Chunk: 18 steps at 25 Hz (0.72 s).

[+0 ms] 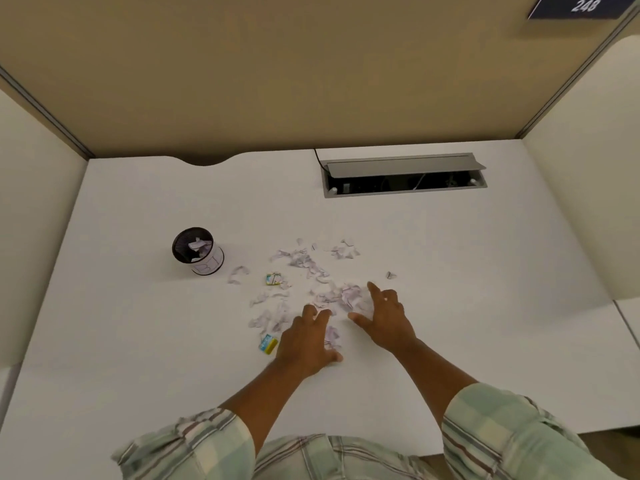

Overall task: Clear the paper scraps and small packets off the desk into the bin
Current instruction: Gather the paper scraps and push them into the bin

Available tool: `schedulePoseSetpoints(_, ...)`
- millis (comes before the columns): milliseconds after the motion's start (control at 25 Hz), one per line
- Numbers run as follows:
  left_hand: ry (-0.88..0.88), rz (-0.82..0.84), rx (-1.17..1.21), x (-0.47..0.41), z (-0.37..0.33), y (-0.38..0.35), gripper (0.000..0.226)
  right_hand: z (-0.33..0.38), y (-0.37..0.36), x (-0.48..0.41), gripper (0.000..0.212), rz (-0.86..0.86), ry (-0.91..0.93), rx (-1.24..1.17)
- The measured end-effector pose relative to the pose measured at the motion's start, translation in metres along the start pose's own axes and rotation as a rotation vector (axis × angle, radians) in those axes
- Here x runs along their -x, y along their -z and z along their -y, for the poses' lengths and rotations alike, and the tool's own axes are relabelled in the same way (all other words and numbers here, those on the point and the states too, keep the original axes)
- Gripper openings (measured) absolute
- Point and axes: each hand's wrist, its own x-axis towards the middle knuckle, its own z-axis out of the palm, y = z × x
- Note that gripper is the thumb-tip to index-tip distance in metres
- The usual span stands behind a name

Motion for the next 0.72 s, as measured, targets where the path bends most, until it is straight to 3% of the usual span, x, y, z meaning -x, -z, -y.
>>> schedulePoseSetpoints(120, 0.048, -0.036, -0.009, -0.002, -0.017, -0.013, 0.097, 0.012, -0.006, -0.009, 0.095, 0.015, 0.03, 0.034)
schedulePoseSetpoints(320, 0.064, -0.101, 0.024, -0.007, -0.026, -0.021, 0.063, 0.032, -0.01, -0.026, 0.087, 0.035, 0.107, 0.133)
schedulePoseSetpoints(480, 0.016, -0.152, 0.064, -0.008, 0.0, -0.019, 0.035, 0.052, -0.013, -0.037, 0.083, 0.043, 0.178, 0.215)
schedulePoseSetpoints(720, 0.053, -0.29, 0.052, -0.007, 0.045, 0.006, 0.024, 0.08, -0.033, -0.044, 0.061, 0.022, 0.312, 0.354)
